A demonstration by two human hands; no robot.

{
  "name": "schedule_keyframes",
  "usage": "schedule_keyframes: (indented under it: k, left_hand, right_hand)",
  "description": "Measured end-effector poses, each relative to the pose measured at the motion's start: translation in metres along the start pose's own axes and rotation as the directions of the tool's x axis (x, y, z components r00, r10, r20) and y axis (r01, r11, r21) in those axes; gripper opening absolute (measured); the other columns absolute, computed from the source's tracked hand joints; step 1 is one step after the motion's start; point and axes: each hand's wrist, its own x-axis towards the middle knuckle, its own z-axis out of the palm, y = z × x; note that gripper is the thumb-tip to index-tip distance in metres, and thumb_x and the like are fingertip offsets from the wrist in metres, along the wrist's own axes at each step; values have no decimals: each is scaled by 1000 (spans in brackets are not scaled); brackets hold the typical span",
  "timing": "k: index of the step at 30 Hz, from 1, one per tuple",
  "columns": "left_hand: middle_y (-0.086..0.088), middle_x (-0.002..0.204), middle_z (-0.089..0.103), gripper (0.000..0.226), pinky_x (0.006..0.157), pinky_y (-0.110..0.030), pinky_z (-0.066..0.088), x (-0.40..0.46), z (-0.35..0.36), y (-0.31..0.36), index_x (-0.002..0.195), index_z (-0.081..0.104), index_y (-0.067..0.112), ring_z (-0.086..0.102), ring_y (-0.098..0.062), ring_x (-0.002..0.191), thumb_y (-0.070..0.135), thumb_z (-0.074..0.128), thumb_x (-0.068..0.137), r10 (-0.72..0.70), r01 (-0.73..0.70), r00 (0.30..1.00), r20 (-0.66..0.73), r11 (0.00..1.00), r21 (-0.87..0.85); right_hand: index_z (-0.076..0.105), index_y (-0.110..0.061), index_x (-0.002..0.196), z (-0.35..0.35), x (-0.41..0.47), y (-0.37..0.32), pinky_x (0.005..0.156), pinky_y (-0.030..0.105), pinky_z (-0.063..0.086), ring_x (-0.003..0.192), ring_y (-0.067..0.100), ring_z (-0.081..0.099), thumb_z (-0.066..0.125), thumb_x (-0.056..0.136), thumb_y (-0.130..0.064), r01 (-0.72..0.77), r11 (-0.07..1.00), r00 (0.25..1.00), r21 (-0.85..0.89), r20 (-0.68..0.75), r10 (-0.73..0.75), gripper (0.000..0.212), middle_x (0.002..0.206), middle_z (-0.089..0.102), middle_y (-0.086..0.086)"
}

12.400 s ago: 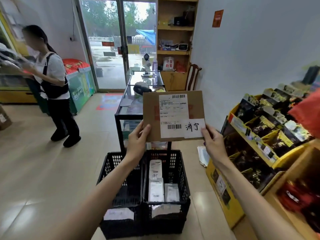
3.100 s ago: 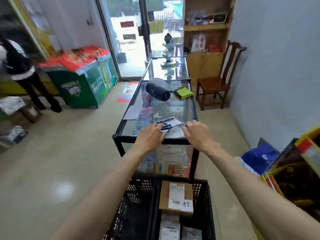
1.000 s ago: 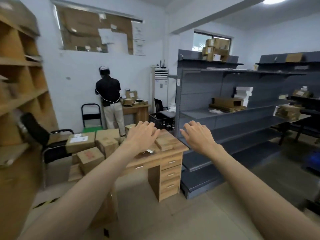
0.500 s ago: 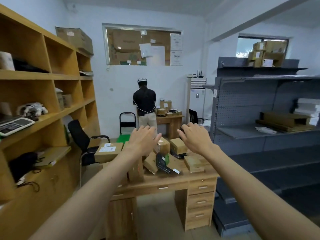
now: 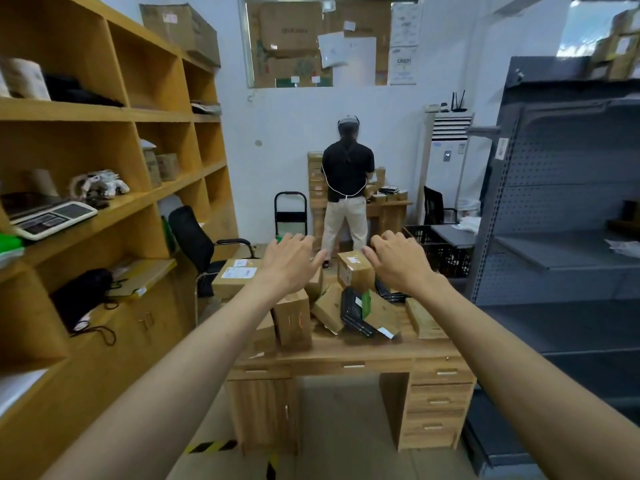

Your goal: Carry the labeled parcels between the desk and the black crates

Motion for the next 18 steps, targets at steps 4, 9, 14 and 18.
schedule_keyframes:
  k: [4,9,14,18]
  left_hand:
    - [-9,138,61,55,105,-46,45,49,24,-21,142,52,14,56,-26,126,52,33,106,-8,8,1000,6,1000,-11]
    - [-7,131,63,52,100,-49,49,124,42,-43,137,55,17,59,-26,118,53,35,106,-7,7,1000,3,998,-59]
    - [-7,124,66,52,98,-49,50,193,67,-55,130,58,14,61,-25,113,54,35,106,1,-3,1000,-20,994,-106]
    - [-8,125,66,51,102,-49,46,224,106,-54,132,58,15,60,-27,117,52,35,106,25,-21,999,31,993,-118]
  right_hand:
    - [62,-14,112,30,52,3,84,40,46,104,28,60,33,106,-42,10,1000,1000,1,-7,-10,40,114,63,10]
    - [61,-14,112,52,124,11,85,39,45,104,27,60,31,106,-41,15,1000,1000,-19,10,-15,40,114,62,10]
    - [61,-12,107,73,184,29,82,43,45,102,31,60,30,107,-43,-16,998,1000,-66,-19,15,43,112,63,11]
    - [61,-11,110,107,199,49,79,42,44,102,33,60,31,107,-42,-38,995,999,-89,30,41,42,111,63,12]
